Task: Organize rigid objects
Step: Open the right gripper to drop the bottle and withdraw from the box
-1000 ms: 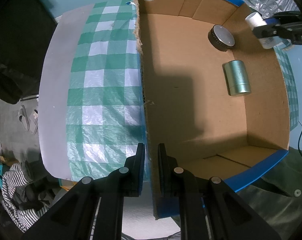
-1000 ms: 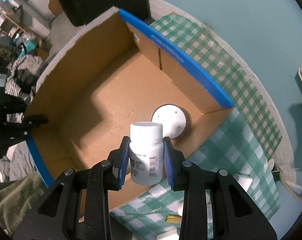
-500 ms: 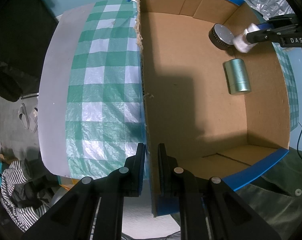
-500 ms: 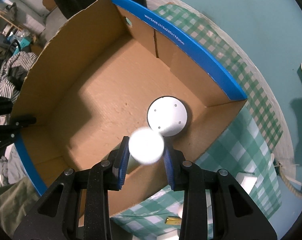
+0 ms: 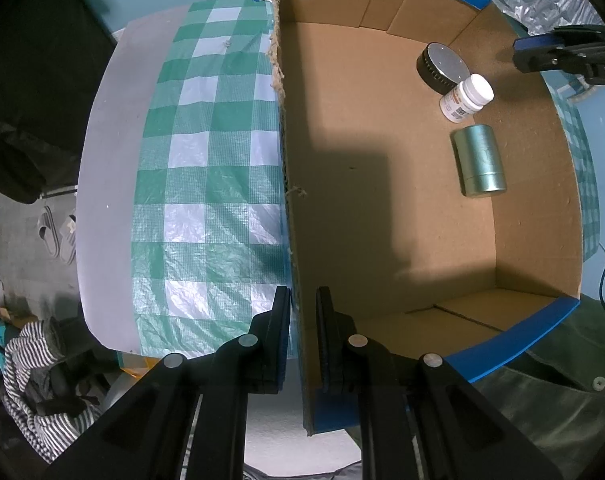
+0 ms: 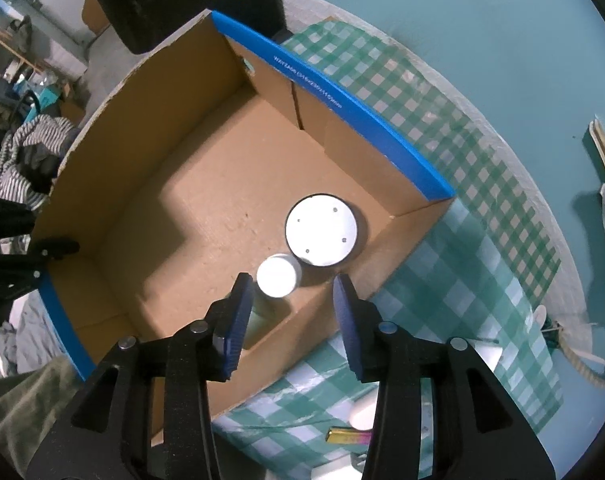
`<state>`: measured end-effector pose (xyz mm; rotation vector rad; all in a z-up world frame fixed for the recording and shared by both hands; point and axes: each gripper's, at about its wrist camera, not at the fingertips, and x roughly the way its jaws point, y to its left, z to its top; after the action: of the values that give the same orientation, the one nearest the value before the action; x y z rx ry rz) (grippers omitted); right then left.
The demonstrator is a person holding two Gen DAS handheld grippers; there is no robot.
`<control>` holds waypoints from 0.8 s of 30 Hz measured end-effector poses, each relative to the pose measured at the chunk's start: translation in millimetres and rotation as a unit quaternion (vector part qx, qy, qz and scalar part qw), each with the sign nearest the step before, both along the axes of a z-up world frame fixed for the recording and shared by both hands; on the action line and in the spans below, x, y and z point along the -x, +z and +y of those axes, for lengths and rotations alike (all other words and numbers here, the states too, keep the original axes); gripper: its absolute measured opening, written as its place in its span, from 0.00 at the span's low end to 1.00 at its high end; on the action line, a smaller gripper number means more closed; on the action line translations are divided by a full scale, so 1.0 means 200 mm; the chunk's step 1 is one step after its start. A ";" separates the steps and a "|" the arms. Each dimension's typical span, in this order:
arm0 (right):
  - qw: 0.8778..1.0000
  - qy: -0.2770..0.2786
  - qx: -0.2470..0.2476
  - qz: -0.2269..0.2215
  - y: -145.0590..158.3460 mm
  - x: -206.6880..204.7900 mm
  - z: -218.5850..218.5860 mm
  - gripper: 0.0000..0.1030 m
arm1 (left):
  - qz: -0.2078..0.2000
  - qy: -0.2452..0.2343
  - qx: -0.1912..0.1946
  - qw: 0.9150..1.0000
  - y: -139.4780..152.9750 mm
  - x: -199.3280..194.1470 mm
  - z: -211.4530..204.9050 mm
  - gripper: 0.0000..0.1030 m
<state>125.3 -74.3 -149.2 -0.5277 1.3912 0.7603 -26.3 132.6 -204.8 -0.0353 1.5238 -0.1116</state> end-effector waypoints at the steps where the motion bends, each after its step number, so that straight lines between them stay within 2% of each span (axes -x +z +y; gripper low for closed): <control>1: 1.000 -0.002 -0.004 0.001 0.01 0.00 -0.01 0.40 | 0.000 0.000 0.000 1.000 0.00 0.00 0.00 0.11; 5: 1.000 -0.009 -0.011 -0.004 0.05 0.00 -0.04 0.42 | 0.000 0.000 0.000 1.000 0.00 0.00 0.00 0.11; 8: 1.000 -0.016 -0.012 -0.011 0.08 0.00 -0.06 0.48 | 0.000 0.000 0.001 1.000 0.00 0.00 0.00 0.11; 13: 0.999 -0.037 -0.017 -0.016 0.11 -0.02 -0.14 0.49 | 0.001 -0.003 0.002 1.000 0.00 0.00 0.01 0.11; 24: 0.995 -0.100 0.000 -0.008 0.03 -0.05 -0.41 0.56 | 0.000 -0.006 0.004 1.000 -0.01 0.01 0.01 0.11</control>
<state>135.7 -157.1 -142.8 -0.3872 1.4061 0.5927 -28.4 134.8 -206.6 -0.0328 1.5241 -0.1275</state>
